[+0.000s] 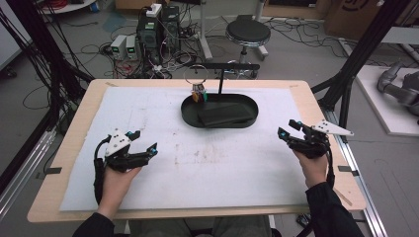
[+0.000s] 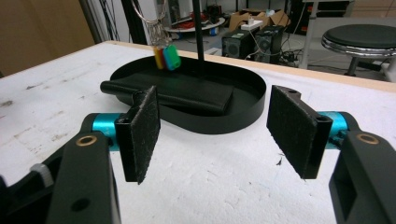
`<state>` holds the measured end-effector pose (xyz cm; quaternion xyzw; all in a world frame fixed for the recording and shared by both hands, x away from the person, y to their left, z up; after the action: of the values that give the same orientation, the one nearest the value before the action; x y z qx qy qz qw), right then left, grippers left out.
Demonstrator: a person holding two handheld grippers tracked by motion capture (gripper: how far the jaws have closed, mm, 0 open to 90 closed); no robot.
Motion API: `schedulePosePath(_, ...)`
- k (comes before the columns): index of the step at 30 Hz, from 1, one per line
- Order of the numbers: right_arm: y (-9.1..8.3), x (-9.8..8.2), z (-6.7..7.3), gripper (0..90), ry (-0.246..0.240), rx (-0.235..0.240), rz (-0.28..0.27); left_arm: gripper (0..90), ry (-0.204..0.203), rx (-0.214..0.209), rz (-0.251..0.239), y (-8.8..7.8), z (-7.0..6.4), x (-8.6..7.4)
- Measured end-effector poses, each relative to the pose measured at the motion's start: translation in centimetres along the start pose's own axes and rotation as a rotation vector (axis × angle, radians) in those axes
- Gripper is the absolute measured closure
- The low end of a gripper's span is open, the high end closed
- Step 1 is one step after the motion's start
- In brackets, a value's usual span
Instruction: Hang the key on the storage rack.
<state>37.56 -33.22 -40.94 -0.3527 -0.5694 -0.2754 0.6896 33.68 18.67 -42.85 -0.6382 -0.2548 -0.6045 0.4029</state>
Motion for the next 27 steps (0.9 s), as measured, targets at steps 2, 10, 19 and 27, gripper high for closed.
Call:
schedulePosePath(2,0.02,-0.03,-0.06,35.2,0.001,-0.007,0.003,24.4,0.004,0.008,0.002,0.05,0.05,-0.11)
schedulePosePath(10,-0.27,-0.12,-0.33,35.1,-0.011,-0.051,0.009,24.4,0.026,0.018,0.006,0.22,0.04,-0.17)
schedulePosePath(19,-0.51,-0.28,-0.61,34.8,-0.013,-0.068,0.022,24.4,0.027,0.044,0.004,-0.01,0.47,-0.30)
schedulePosePath(27,-0.32,-0.39,-0.45,34.4,-0.023,-0.064,0.033,24.4,0.027,0.054,0.008,-0.04,0.69,-0.51)
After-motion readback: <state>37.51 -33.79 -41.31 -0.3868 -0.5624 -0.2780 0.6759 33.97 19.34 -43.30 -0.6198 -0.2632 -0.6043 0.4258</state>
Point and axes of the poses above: each handheld gripper's, and its own axes: y roughly forward along the jaws, x roughly out of its top, z roughly to its left, the point moved 4 cm from there along y, roughly forward along the jaws, and after that the axes turned 6 degrees about -z, right-handed, at the moved point
